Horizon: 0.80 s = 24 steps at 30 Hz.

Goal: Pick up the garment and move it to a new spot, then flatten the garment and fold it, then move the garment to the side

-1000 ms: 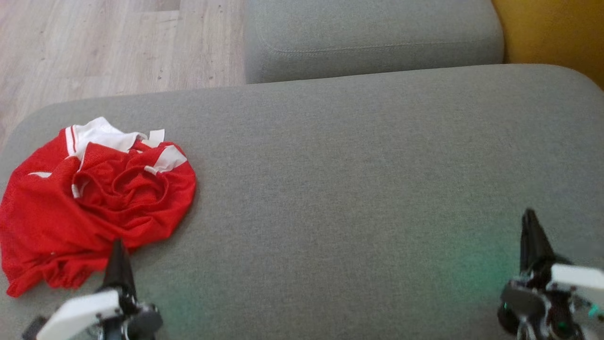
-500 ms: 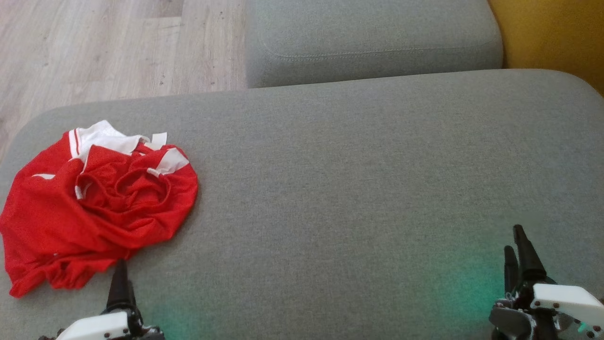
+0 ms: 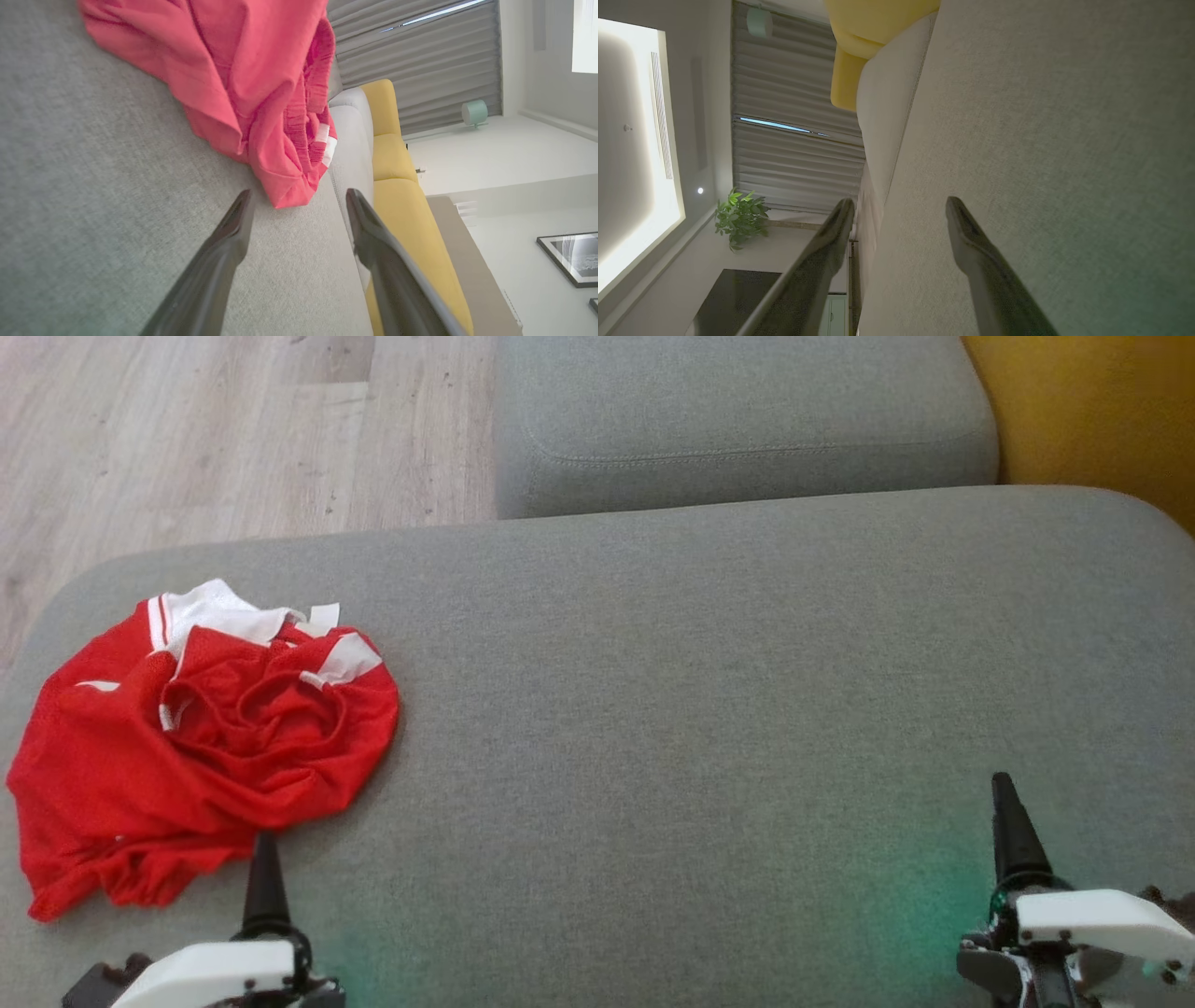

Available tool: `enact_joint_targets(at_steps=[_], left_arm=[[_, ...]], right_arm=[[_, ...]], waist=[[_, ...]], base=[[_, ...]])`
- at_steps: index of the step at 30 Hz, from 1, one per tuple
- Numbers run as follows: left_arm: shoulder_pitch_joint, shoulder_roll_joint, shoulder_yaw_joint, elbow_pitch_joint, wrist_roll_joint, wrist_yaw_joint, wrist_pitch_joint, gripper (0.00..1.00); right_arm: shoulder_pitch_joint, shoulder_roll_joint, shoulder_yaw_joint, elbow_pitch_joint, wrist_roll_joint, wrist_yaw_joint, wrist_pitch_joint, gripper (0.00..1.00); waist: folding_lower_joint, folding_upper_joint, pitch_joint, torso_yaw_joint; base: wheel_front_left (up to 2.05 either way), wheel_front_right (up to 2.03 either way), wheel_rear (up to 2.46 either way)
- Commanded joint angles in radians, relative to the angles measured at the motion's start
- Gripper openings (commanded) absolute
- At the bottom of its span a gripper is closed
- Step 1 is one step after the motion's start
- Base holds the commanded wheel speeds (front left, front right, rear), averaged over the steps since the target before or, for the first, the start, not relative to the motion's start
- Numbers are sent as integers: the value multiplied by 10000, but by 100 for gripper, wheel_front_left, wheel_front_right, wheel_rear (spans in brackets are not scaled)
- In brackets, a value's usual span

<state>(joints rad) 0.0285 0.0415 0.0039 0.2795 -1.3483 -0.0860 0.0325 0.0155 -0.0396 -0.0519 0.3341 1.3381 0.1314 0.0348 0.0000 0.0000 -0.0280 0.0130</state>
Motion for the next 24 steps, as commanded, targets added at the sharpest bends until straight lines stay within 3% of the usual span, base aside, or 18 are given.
enact_joint_targets(at_steps=[1, 24], left_arm=[[-200, 42, 7, -425, 309, 45, -116, 100], [86, 53, -639, -1047, 3424, 575, -789, 100]], right_arm=[[-257, -42, 132, -418, -329, -2, -116, 100], [-25, -57, 878, -998, -3545, -3, -796, 100]], waist=[[0, 0, -15, 11], [0, 0, -247, 236]], base=[[0, 0, 0], [0, 0, 0]])
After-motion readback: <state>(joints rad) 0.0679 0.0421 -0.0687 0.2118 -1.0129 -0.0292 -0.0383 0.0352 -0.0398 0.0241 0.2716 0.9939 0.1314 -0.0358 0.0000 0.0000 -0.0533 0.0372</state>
